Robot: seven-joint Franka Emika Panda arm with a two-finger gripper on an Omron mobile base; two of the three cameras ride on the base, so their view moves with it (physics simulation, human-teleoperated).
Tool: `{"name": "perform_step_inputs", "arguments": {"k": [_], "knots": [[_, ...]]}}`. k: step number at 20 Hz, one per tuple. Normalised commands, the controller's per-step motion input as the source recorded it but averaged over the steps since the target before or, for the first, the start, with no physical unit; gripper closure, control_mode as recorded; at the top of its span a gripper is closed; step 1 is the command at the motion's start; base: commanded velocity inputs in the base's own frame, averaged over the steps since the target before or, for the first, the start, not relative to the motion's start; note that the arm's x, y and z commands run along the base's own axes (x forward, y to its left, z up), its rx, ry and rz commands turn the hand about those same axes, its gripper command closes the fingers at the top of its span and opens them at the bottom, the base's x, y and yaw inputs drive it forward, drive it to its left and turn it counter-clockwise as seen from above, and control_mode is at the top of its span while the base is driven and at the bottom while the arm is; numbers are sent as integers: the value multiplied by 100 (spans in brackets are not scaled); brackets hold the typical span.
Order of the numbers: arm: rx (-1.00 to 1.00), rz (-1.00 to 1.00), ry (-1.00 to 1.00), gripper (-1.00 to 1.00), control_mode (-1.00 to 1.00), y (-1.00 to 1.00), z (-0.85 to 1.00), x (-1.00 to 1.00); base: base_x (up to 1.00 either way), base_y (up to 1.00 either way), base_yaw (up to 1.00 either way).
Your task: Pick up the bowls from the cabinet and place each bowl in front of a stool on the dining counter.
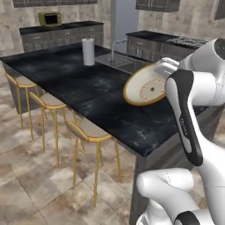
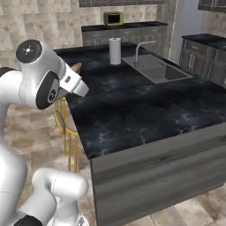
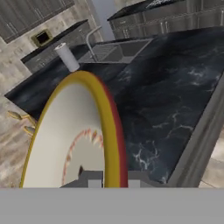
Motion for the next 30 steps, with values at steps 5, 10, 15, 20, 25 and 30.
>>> {"name": "perform_step_inputs", "arguments": {"k": [5,10,15,20,25,30], "knots": [[0,0,0,100,100,0,0,0,20,100,-55],[0,0,0,100,100,0,0,0,2,100,-47],[0,0,0,100,100,0,0,0,0,100,-44],[0,0,0,100,100,0,0,0,9,100,-43],[0,0,0,100,100,0,0,0,21,100,-45],[0,0,0,100,100,0,0,0,35,98,-47]]}}
